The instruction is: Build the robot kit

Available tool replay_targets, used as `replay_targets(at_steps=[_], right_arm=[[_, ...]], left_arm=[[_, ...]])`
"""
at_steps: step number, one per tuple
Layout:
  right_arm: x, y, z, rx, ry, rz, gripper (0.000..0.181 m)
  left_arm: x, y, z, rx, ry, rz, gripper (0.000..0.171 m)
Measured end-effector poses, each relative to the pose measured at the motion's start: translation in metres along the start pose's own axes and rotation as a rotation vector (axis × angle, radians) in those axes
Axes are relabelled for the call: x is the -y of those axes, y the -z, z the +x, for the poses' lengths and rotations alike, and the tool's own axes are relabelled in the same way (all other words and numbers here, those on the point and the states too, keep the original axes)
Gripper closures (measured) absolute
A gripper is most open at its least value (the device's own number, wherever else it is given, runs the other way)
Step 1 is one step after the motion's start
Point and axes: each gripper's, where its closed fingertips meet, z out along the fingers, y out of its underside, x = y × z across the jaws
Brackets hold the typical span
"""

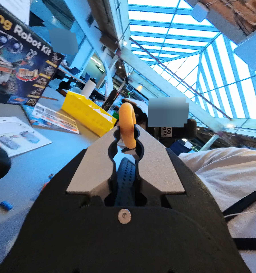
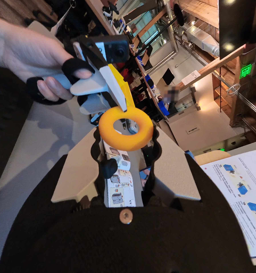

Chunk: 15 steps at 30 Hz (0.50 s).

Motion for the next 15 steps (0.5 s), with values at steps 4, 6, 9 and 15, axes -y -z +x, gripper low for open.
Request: replay_targets(at_steps=[4, 6, 9, 15], right_arm=[[-0.007, 0.007, 0.008, 0.003, -0.031, -0.034, 0.109], [-0.020, 0.004, 0.005, 0.052, -0.131, -0.109, 0.109], [-0.033, -0.004, 0.004, 0.080, -0.317, -0.259, 0.107], [-0.032, -0.022, 0.004, 0.152, -0.242, -0.477, 0.106]], left_arm=[[0.000, -0.010, -0.005, 0.039, -0.027, -0.015, 0.156], [0.000, -0.010, -0.016, 0.118, -0.033, -0.023, 0.157], [0.005, -0.004, -0.027, 0.224, -0.056, -0.011, 0.157], [0.014, 0.008, -0.040, 0.385, -0.104, 0.003, 0.157]])
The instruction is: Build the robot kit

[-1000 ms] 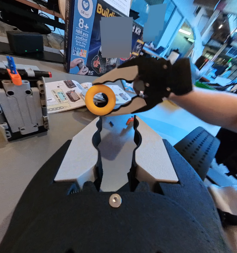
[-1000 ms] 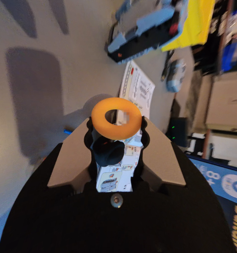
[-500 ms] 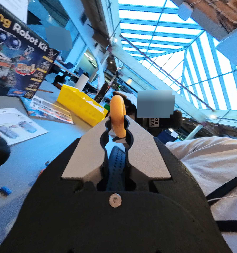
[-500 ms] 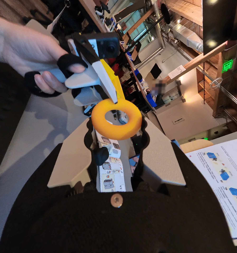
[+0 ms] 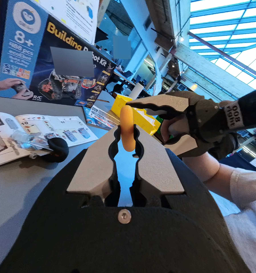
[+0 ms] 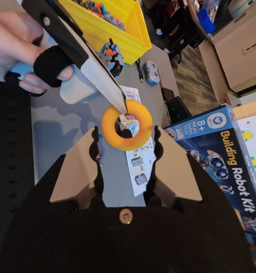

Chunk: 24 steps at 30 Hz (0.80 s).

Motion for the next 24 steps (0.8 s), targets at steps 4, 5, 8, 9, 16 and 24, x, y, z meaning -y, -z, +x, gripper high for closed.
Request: replay_targets(at_steps=[4, 5, 8, 9, 16, 24], right_arm=[[-0.001, -0.015, 0.004, 0.008, 0.079, -0.106, 0.113], [0.002, -0.017, 0.004, 0.014, 0.087, -0.102, 0.113], [0.018, -0.016, 0.006, 0.004, 0.102, -0.011, 0.115], [0.022, -0.015, 0.006, -0.008, 0.106, 0.019, 0.115], [0.040, -0.012, 0.008, -0.115, 0.191, 0.130, 0.115], [0.031, 0.011, 0.028, -0.117, -0.045, 0.244, 0.111]], left_arm=[[0.005, 0.005, -0.010, 0.051, 0.012, 0.021, 0.156], [0.008, 0.007, -0.010, 0.046, 0.023, 0.035, 0.156], [0.018, 0.017, -0.008, -0.007, 0.058, 0.069, 0.156], [0.020, 0.019, -0.007, -0.024, 0.061, 0.057, 0.156], [0.023, 0.023, 0.002, -0.075, 0.009, -0.063, 0.155], [0.099, 0.054, -0.030, 0.009, -0.100, -0.118, 0.156]])
